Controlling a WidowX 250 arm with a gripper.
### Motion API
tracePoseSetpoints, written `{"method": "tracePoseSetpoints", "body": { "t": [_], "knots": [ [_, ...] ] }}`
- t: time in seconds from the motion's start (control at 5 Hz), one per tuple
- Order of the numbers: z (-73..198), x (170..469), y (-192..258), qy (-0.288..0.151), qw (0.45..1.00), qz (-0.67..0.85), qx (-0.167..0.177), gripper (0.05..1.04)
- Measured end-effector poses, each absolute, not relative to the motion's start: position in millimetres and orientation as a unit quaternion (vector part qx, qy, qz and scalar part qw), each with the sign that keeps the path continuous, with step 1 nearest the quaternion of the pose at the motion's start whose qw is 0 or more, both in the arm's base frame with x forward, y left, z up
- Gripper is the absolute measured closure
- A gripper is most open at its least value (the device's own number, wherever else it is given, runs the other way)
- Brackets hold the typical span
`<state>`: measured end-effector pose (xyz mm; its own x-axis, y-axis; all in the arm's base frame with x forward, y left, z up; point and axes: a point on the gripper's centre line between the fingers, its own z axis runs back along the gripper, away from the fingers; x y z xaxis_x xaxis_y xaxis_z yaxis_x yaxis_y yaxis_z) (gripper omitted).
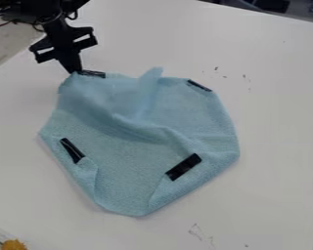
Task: Unfold the cloth from top left to bottom right
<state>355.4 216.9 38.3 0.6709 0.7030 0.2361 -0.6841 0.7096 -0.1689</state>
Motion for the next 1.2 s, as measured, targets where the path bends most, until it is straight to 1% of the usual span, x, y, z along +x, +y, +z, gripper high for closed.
{"method": "tracePoseSetpoints", "body": {
  "t": [0.2, 0.4, 0.6, 0.8, 1.0, 1.2],
  "knots": [
    [35.3, 353.9, 226.0, -0.147, 0.915, 0.375, -0.004, 1.031],
    [30.2, 363.5, 228.9, -0.142, 0.931, 0.337, -0.009, 1.007],
    [39.3, 380.3, 237.1, -0.135, 0.952, 0.275, 0.008, 0.861],
    [66.1, 408.1, 232.1, -0.138, 0.970, 0.196, 0.030, 0.612],
    [88.4, 427.0, 221.9, -0.124, 0.984, 0.123, 0.036, 0.312],
    [100.6, 421.8, 216.8, -0.094, 0.991, 0.091, 0.027, 0.089]
  ]
}}
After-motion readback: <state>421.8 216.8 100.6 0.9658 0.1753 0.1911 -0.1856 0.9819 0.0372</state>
